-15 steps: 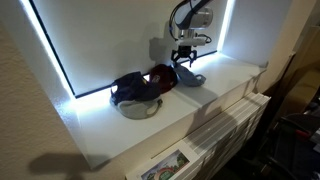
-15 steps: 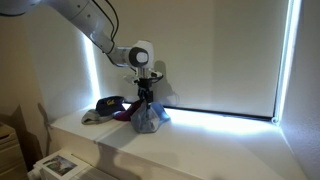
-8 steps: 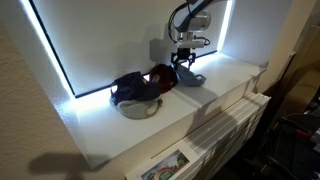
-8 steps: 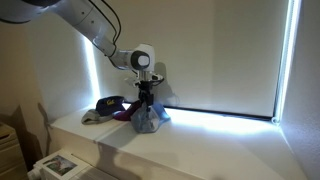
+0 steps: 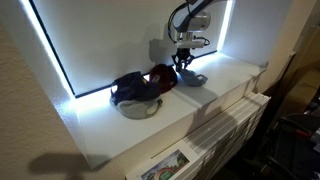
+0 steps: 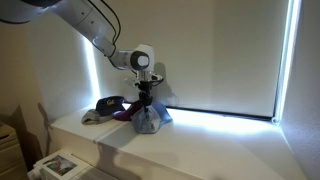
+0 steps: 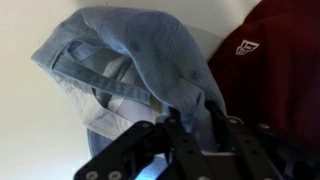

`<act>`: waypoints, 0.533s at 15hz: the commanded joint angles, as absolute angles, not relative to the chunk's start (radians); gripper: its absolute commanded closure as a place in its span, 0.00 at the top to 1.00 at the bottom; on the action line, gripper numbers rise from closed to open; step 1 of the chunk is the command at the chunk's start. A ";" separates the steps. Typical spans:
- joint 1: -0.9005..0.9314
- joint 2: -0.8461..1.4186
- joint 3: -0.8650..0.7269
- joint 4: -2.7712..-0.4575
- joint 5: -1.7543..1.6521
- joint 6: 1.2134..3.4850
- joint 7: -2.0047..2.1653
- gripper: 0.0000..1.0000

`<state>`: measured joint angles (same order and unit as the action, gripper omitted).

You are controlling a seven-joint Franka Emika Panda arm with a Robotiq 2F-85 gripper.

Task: Pick up the white, light blue, and navy blue caps and move them to the left.

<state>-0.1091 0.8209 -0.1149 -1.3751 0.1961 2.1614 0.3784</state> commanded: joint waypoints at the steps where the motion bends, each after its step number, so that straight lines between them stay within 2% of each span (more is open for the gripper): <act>1: -0.113 0.819 -0.117 -1.374 0.201 2.163 0.394 0.02; 5: -0.120 0.741 -0.130 -1.443 0.239 2.237 0.464 0.02; 8: -0.083 0.614 -0.155 -1.549 0.263 2.377 0.574 0.02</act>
<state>-0.1150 0.7657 -0.1362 -1.4003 0.2392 2.2737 0.4944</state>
